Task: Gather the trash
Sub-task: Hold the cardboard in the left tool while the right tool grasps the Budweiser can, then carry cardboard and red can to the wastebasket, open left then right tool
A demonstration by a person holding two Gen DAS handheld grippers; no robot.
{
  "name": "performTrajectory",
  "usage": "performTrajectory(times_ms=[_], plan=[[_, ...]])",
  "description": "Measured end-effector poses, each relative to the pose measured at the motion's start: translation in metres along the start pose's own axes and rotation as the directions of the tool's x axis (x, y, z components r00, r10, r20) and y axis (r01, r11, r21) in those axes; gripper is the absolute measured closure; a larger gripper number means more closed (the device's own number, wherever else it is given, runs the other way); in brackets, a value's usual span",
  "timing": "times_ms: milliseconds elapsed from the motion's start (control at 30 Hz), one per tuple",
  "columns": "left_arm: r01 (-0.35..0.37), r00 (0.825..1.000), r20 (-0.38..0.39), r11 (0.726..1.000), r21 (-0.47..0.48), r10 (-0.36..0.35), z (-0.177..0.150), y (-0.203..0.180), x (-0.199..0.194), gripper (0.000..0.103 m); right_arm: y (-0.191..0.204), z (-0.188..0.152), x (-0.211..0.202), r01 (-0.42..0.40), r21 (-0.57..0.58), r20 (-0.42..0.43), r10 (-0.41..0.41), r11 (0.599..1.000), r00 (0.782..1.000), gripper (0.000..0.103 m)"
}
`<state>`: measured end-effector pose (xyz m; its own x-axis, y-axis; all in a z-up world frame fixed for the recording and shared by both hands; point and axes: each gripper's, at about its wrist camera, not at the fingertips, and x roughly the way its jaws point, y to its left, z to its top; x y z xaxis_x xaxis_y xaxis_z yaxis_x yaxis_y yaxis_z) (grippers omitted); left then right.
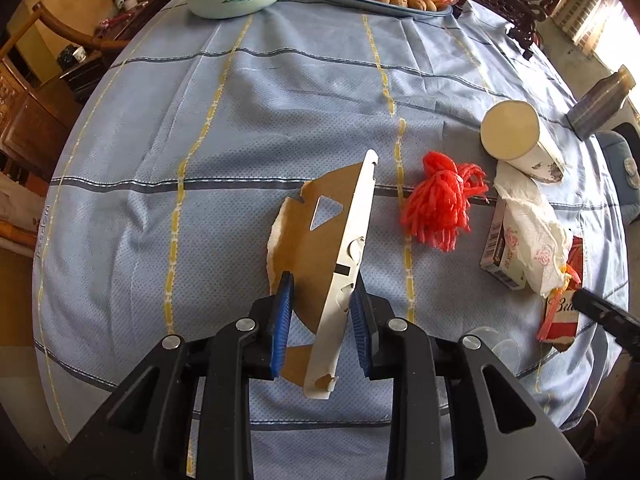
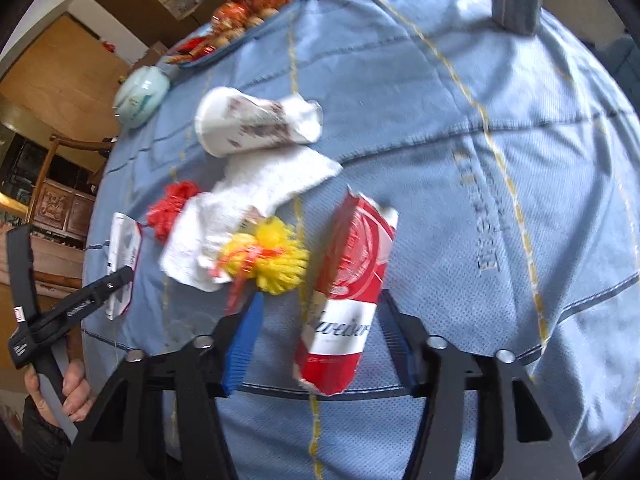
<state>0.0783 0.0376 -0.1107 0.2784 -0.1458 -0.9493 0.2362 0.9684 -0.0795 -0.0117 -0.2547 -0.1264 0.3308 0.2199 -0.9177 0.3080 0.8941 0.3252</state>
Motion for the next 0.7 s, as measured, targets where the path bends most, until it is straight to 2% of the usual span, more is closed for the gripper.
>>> performTrajectory(times_ms=[33, 133, 167, 200, 233, 333, 467, 567, 700], plan=[[-0.002, 1.0, -0.001, 1.0, -0.001, 0.002, 0.001, 0.0, 0.0, 0.073, -0.002, 0.0, 0.006, 0.016, -0.004, -0.023, -0.016, 1.0, 1.0, 0.049], [-0.007, 1.0, -0.002, 1.0, 0.004, 0.007, 0.002, -0.001, 0.0, 0.075, 0.001, -0.002, 0.009, 0.055, -0.041, -0.014, -0.055, 0.998, 0.998, 0.055], [-0.006, 1.0, -0.002, 1.0, 0.006, 0.006, 0.003, -0.001, 0.0, 0.075, 0.001, -0.003, 0.008, 0.052, -0.043, -0.012, -0.052, 0.998, 0.999, 0.065], [-0.004, 1.0, -0.001, 1.0, 0.005, 0.004, 0.003, -0.001, -0.001, 0.076, 0.0, -0.004, 0.005, 0.025, -0.035, -0.001, -0.025, 0.999, 1.0, 0.08], [0.0, 1.0, 0.004, 1.0, 0.005, 0.0, 0.004, -0.001, -0.002, 0.078, 0.0, -0.005, 0.003, 0.018, -0.037, 0.008, -0.018, 0.999, 1.0, 0.088], [0.025, 0.999, 0.024, 1.0, 0.001, -0.025, 0.005, 0.001, -0.01, 0.09, 0.002, -0.007, -0.018, 0.043, -0.06, 0.08, -0.039, 0.997, 0.996, 0.089], [0.065, 0.997, 0.053, 0.998, -0.015, -0.064, 0.008, 0.007, -0.025, 0.09, 0.006, -0.007, -0.051, 0.055, -0.066, 0.179, -0.043, 0.996, 0.983, 0.089], [0.093, 0.992, 0.083, 0.995, -0.037, -0.09, 0.012, 0.014, -0.04, 0.09, 0.008, -0.001, -0.073, 0.025, -0.074, 0.234, -0.007, 0.997, 0.972, 0.089], [0.098, 0.986, 0.14, 0.993, -0.07, -0.087, 0.015, 0.028, -0.067, 0.09, 0.029, 0.005, -0.08, -0.009, -0.138, 0.239, 0.042, 0.99, 0.97, 0.089]])
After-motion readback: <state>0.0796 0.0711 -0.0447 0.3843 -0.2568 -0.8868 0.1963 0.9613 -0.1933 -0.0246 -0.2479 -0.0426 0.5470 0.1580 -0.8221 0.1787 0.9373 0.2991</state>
